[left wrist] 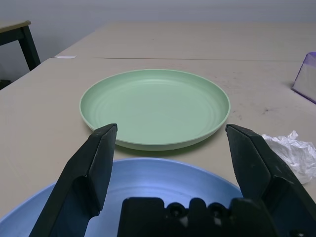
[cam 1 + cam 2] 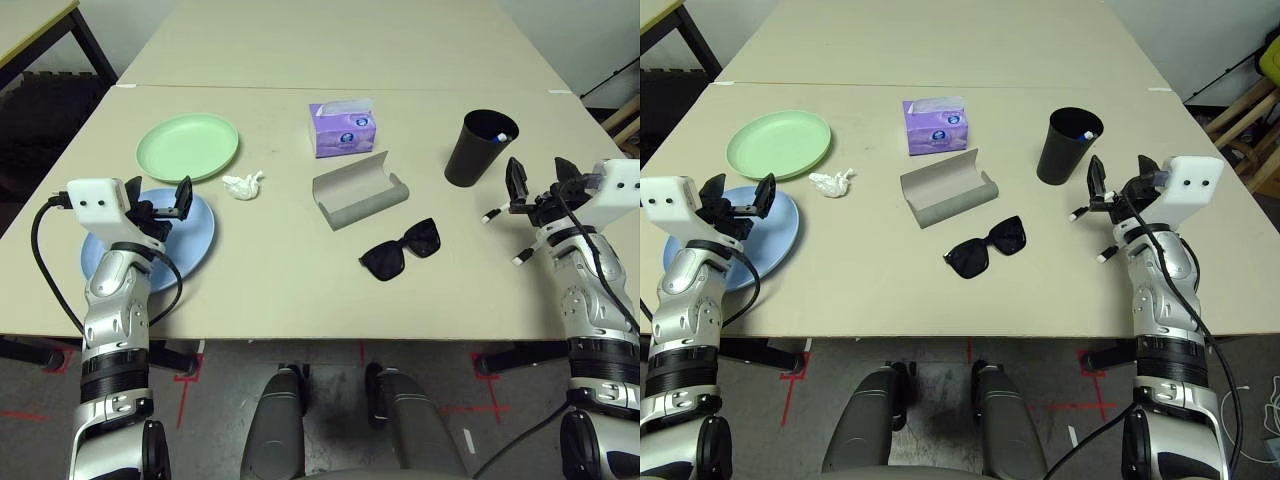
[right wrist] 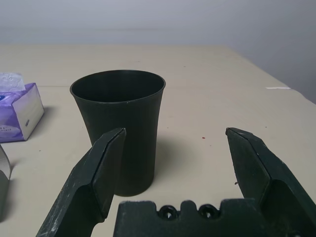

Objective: Organize and tidy the items on the table.

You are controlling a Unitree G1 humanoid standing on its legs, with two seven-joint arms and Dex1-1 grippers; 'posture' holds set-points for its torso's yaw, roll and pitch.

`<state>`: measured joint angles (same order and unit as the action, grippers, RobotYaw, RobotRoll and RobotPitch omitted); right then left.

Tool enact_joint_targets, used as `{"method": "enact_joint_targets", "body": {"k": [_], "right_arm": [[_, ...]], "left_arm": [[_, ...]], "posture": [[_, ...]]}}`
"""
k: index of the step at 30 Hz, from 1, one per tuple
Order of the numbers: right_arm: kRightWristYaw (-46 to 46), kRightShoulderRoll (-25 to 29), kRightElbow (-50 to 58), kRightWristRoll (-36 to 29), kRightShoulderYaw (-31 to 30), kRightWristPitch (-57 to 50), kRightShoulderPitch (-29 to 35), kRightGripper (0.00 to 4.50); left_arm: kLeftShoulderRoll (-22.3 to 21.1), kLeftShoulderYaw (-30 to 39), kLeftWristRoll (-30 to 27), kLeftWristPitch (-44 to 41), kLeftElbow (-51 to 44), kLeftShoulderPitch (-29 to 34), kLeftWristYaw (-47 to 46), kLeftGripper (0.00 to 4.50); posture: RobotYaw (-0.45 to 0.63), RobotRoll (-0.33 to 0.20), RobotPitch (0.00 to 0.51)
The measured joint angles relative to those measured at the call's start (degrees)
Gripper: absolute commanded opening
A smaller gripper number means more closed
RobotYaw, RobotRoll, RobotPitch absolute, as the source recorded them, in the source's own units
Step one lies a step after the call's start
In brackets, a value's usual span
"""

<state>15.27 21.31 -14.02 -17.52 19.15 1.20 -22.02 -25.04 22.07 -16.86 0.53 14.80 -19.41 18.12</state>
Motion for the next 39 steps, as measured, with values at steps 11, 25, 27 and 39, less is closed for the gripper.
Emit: {"method": "enact_joint_targets", "body": {"k": [11, 25, 27, 39], "right_arm": [[0.2, 0.0, -0.7, 0.0, 0.0, 0.2, -0.3, 4.49], [8.3, 2.8, -1.3, -1.8, 0.0, 0.8, -0.1, 4.49], [10.1, 3.0, -1.3, -3.1, 0.0, 0.2, -0.1, 4.49], [35.3, 8.9, 0.4, -9.3, -5.0, -2.2, 0.9, 4.49]], "left_arm": [[0.0, 0.0, 0.0, 0.0, 0.0, -0.1, 0.0, 4.50], [-0.3, 0.0, 0.0, 0.0, 0.1, -0.4, 0.8, 4.50], [-0.5, -0.2, 0.0, 0.0, 0.1, -0.4, 1.2, 4.50], [-0.9, -0.6, 0.1, 0.0, 0.5, -0.4, 2.6, 4.50]], "posture": [[0.09, 0.000, 0.155], [0.10, 0.000, 0.150], [0.10, 0.000, 0.150], [0.09, 0.000, 0.156]]}}
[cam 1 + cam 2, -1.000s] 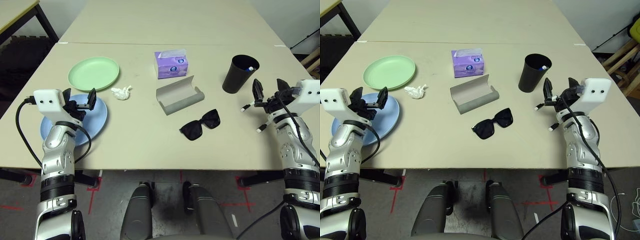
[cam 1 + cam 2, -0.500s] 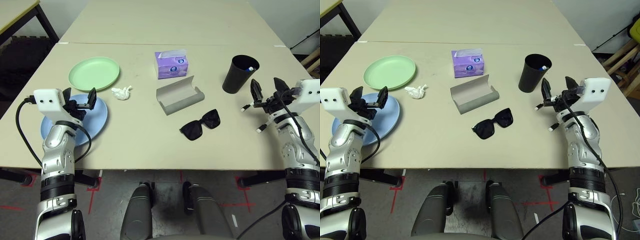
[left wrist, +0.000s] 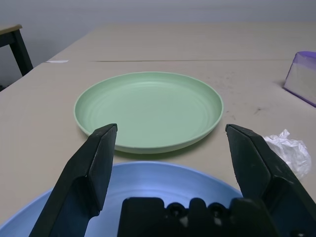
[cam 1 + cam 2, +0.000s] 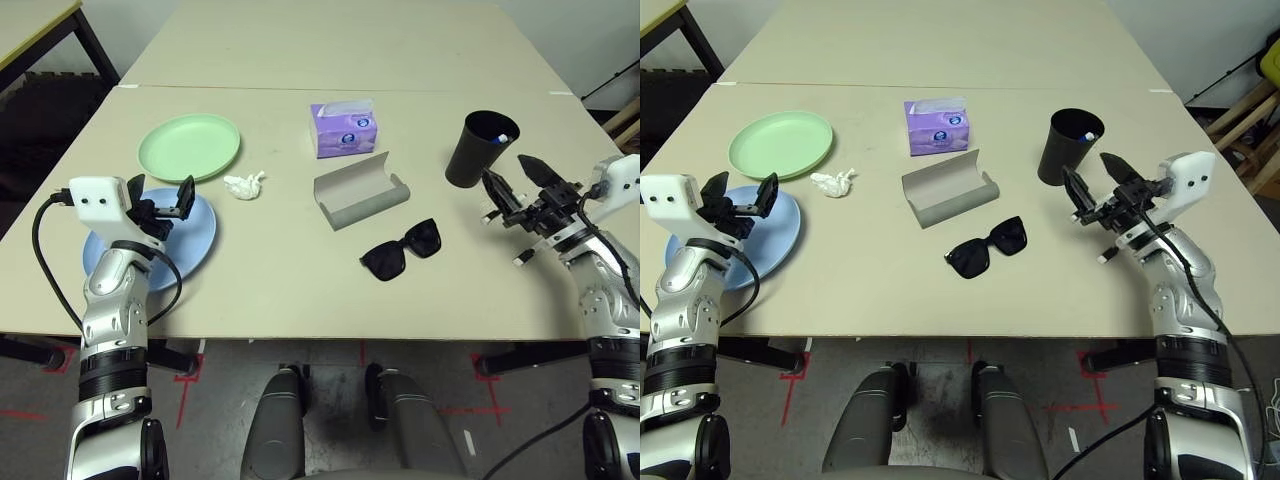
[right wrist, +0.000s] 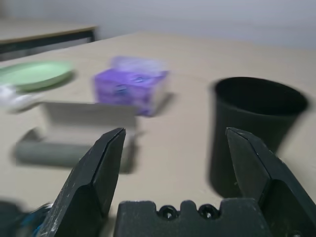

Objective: Organize and tidy the items on the table.

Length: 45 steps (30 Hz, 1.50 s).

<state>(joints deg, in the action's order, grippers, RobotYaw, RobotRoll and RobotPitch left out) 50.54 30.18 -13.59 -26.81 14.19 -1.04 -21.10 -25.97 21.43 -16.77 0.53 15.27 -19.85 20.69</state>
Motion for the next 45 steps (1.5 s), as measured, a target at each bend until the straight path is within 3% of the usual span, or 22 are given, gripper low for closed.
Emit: {"method": "enact_joint_targets", "body": {"k": [12, 21, 30, 39, 45], "right_arm": [[19.8, 1.5, -0.2, 0.5, -9.4, 2.2, -4.4, 4.49], [26.5, 2.9, 1.9, 1.7, -11.5, 6.8, -3.8, 4.49], [27.5, 3.0, 2.1, 1.7, -11.5, 8.2, -2.8, 4.49], [26.3, 3.0, 2.2, 1.6, -11.5, 7.3, -2.1, 4.49], [26.0, 3.0, 2.4, 1.7, -11.5, 7.3, -2.1, 4.49]], "left_arm": [[0.0, -0.9, 0.0, -0.8, -0.7, 0.3, 0.5, 4.50], [-0.1, -1.2, 0.0, -1.4, -1.3, 1.6, 0.5, 4.50], [-0.9, -1.2, 0.0, -1.9, -1.4, 1.5, 1.6, 4.50], [-6.5, -1.4, -1.4, -5.8, -1.3, 0.3, 8.0, 4.50], [-14.5, -1.1, -3.6, -13.0, -0.4, -0.3, 14.9, 4.50]], "posture": [[0.12, 0.000, 0.172], [0.12, 0.000, 0.176], [0.12, 0.000, 0.182], [0.14, 0.000, 0.179], [0.14, 0.000, 0.178]]}}
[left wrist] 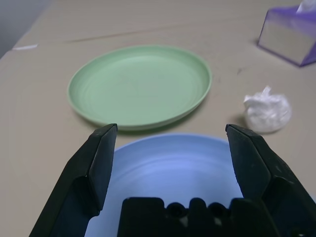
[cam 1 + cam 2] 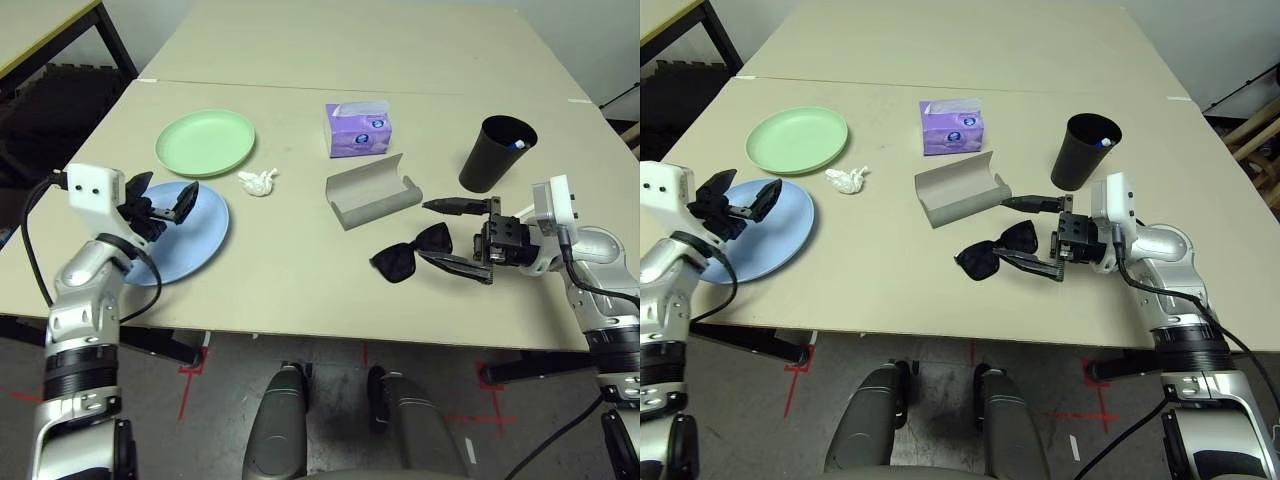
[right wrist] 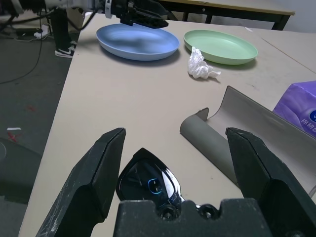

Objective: Organize and tidy the items on the table.

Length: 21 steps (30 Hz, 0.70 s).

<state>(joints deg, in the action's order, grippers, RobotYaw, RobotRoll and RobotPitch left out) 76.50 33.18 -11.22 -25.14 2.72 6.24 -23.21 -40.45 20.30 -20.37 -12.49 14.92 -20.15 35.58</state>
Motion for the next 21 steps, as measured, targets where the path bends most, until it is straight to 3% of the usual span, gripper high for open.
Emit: {"method": "enact_joint_targets", "body": {"k": [9, 21], "right_arm": [[-0.5, -0.2, 0.9, 0.0, 0.0, -0.2, 0.4, 4.49], [-1.5, -0.8, 2.1, -0.1, 0.0, -1.2, 0.9, 4.49]], "left_arm": [[-7.7, 2.6, -0.5, -10.4, 6.4, -3.1, 1.0, 4.50], [-8.5, 7.2, -2.3, -19.2, 7.8, 1.8, -1.9, 4.50]], "posture": [[0.14, 0.000, 0.179], [0.15, 0.000, 0.180]]}}
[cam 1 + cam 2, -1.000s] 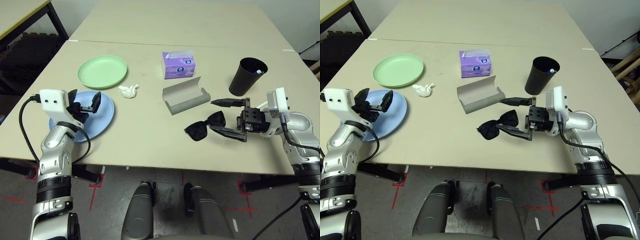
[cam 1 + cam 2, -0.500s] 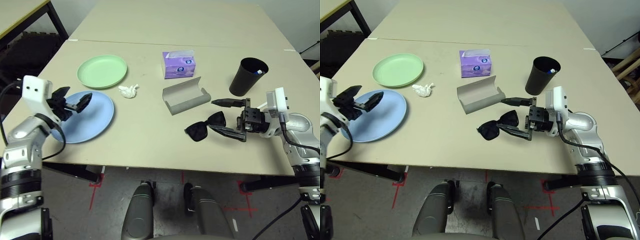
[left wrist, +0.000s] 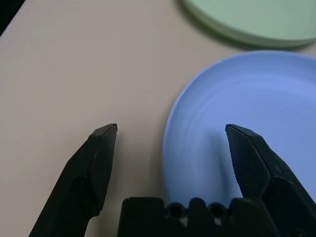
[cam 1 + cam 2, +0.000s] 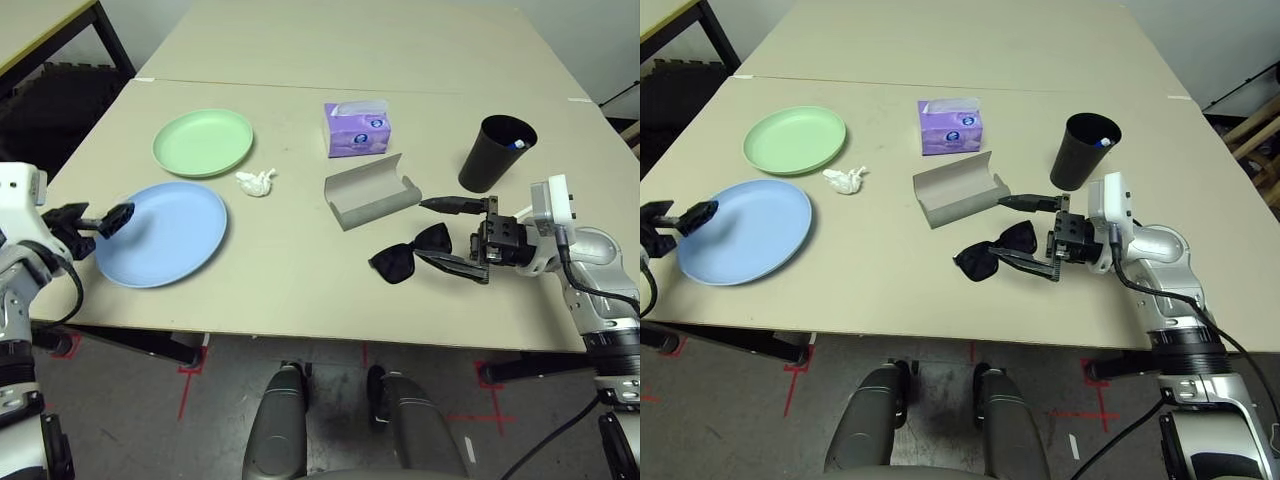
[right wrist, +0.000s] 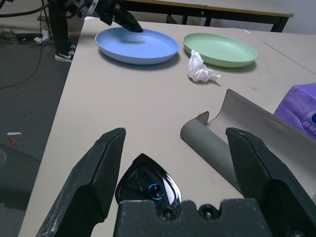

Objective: Organize and tidy the items on the table.

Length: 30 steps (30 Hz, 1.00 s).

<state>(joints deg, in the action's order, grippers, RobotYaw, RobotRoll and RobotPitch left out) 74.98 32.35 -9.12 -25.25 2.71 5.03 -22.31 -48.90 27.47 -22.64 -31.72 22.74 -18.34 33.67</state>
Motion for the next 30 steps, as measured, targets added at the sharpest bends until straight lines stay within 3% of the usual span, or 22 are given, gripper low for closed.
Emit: {"method": "enact_joint_targets", "body": {"k": [9, 11, 14, 23, 30], "right_arm": [[-0.1, -0.1, 0.0, 0.0, 0.0, 0.0, 0.2, 4.49], [-0.2, -0.1, 0.0, 0.0, 0.0, 0.0, 0.2, 4.50], [-0.3, -0.1, 0.0, 0.1, 0.0, 0.2, 0.2, 4.50], [-1.2, -0.1, 0.0, 0.2, 0.0, 1.2, 0.2, 4.50], [-1.3, -0.2, 0.0, 0.2, 0.0, 1.4, 0.2, 4.50]], "left_arm": [[0.0, 0.8, -1.0, -3.3, 0.0, 0.2, -0.3, 4.50], [0.0, 0.8, -1.2, -4.1, 0.0, 0.2, -0.3, 4.24], [-0.1, 0.8, -1.2, -4.6, 0.0, 0.2, -0.2, 3.44], [-0.3, 1.5, -1.8, -6.4, 0.0, 0.3, 0.5, 0.01], [-1.7, 2.1, -3.2, -8.5, 0.0, -0.1, 1.5, 0.01]], "posture": [[0.14, 0.000, 0.179], [0.14, 0.000, 0.180], [0.14, 0.000, 0.181], [0.14, 0.000, 0.180], [0.13, 0.000, 0.179]]}}
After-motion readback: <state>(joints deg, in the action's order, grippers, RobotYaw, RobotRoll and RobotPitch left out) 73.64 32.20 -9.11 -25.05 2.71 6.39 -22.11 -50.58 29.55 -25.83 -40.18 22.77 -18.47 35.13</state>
